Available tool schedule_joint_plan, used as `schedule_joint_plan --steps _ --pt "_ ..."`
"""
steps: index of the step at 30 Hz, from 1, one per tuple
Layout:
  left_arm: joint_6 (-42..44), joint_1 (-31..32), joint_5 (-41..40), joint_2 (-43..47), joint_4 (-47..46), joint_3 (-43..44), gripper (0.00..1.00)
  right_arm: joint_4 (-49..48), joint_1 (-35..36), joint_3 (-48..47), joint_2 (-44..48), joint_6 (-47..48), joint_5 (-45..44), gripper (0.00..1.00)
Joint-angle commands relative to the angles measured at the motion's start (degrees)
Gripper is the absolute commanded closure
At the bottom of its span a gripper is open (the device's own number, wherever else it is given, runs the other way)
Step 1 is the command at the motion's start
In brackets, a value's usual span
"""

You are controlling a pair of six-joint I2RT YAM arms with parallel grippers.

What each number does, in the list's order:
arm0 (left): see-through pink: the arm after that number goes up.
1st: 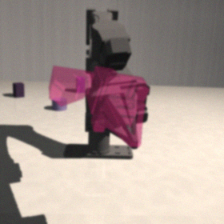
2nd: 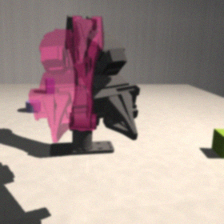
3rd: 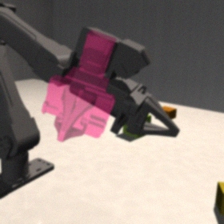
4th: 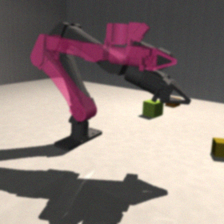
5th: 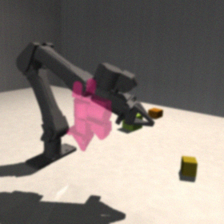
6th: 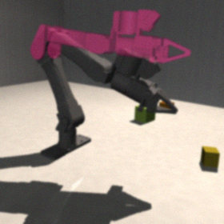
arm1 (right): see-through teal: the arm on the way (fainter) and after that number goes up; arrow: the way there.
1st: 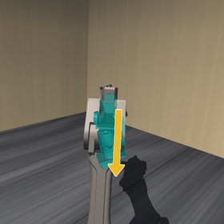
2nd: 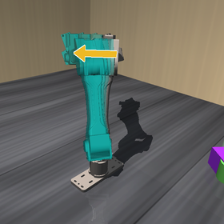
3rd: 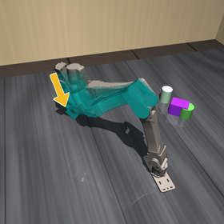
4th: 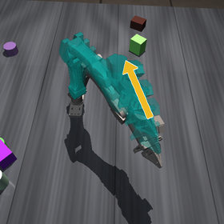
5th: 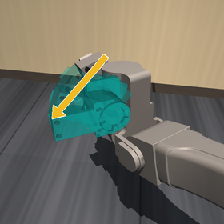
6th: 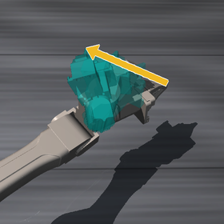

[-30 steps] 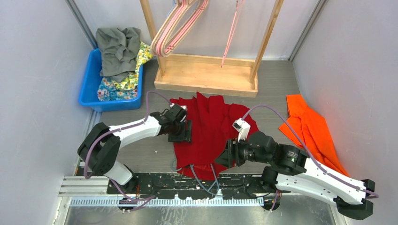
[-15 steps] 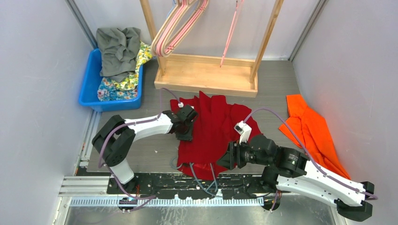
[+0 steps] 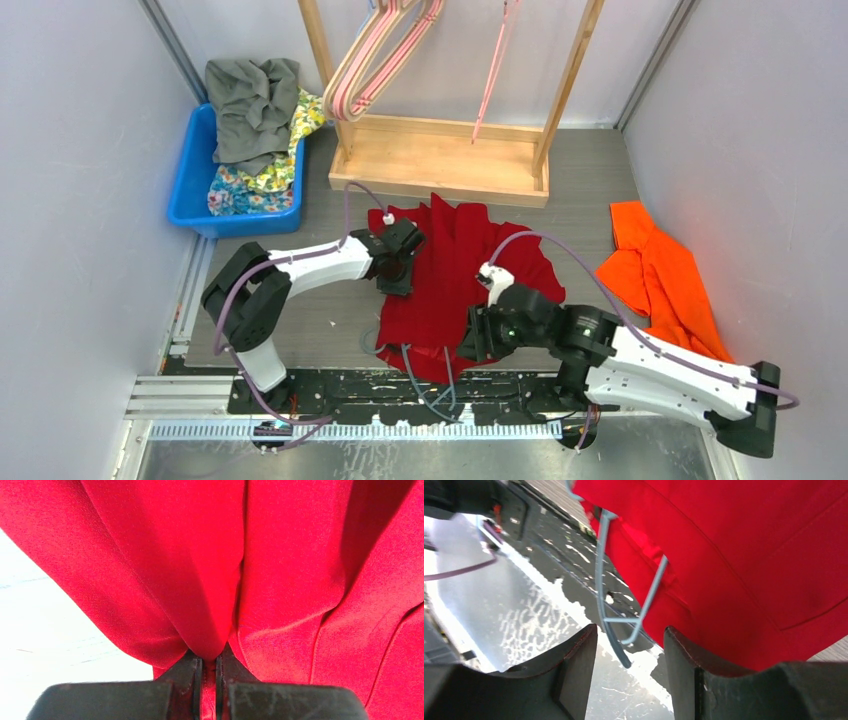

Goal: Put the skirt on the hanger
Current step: Hang the skirt on the hanger.

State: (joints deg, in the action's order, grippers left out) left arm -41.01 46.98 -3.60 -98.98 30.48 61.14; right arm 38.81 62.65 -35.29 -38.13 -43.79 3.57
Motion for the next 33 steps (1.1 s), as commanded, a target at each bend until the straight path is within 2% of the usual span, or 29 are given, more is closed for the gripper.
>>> schedule_joint_plan --steps 1,6,11,19,27,33 --pt "3.1 -3.6 0.3 2.0 3.3 4.2 1.0 -2.0 2.6 -3.1 -5.9 3.7 -4.3 0.44" --pt "3.4 -4.9 2.6 4.5 2.9 4.8 1.0 -1.0 5.8 -4.3 -12.7 4.3 -12.1 0.43" --pt "2.6 -5.8 2.3 8.3 2.7 4.1 1.0 0.4 8.7 -5.7 -14.8 0.8 -18.7 0.39" --pt "1.7 -6.9 1.6 17.7 2.5 3.7 1.0 7.3 14.8 -9.9 -12.8 -4.4 -29.6 0.37" --pt "4.1 -7.1 -0.2 22.5 8.4 9.3 1.0 13.4 17.1 -13.4 -8.4 -6.4 -34.1 0.37" --pt "4.8 -7.1 -0.5 25.7 9.8 12.1 1.0 13.5 17.3 -13.2 -7.4 -7.1 -37.1 0.37"
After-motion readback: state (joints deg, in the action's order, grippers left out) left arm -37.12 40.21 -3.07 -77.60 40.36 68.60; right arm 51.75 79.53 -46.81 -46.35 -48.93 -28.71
